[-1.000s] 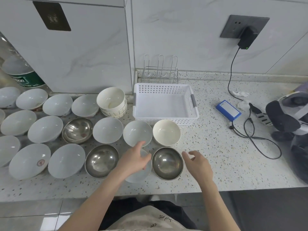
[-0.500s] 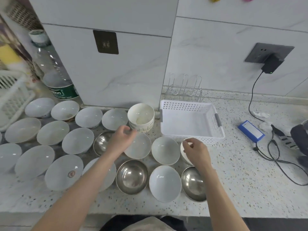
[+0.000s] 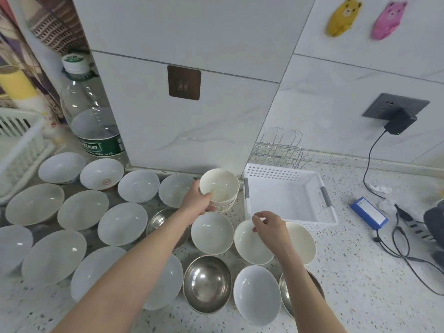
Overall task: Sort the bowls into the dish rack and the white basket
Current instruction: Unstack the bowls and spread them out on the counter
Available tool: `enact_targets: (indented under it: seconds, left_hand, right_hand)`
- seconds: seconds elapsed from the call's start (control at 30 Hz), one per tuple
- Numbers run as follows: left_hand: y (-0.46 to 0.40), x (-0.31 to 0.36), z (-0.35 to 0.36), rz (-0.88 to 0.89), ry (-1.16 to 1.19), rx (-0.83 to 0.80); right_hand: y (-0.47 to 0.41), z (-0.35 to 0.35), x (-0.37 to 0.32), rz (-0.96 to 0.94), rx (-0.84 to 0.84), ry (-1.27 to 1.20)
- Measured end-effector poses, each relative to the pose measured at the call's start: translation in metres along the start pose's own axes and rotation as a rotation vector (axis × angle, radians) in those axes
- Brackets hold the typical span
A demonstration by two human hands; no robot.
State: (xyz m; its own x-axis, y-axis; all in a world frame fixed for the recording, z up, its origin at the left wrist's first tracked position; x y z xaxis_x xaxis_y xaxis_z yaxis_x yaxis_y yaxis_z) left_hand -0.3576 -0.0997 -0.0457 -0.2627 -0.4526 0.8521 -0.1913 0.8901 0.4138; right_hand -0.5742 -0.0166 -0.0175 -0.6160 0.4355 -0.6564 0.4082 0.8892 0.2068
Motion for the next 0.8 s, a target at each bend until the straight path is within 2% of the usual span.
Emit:
enact_targets:
  seconds: [0.2, 0.47, 0.6, 0.8]
  left_hand:
    - [-0.001, 0.003, 0.002, -0.064, 0.163, -0.028]
    - [-0.001, 0.007, -0.012, -0.114, 0.256, -0.114]
    - [0.007, 0.003, -0.038, -0.165, 0.444, -0.165]
    - [0.018, -0.008, -0.078, -0.228, 0.632, -0.099]
  right_hand:
    - [0.007, 0.006, 0.002, 0.027, 0.008, -0.052]
    - [0.009, 0.012, 0.001, 0.067, 0.033, -0.067]
    - [-0.005, 0.021, -0.017, 0.081, 0.024, -0.081]
    - [-0.036, 0.051, -0.052, 0.147, 0.026, -0.081]
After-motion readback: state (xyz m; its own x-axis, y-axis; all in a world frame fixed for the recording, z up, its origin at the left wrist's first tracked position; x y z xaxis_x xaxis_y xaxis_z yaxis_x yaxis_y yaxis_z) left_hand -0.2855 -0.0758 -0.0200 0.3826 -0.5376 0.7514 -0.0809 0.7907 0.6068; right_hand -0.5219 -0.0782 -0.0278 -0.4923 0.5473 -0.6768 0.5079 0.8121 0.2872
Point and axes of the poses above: each hand's wrist, its own y-axis away from the middle knuckle, its own z-axis out of the palm, x = y × z, the point moved 4 cm from there along -y, towards the middle knuckle, and after that the axes turned 11 degrees about x, right-handed, at the moved point
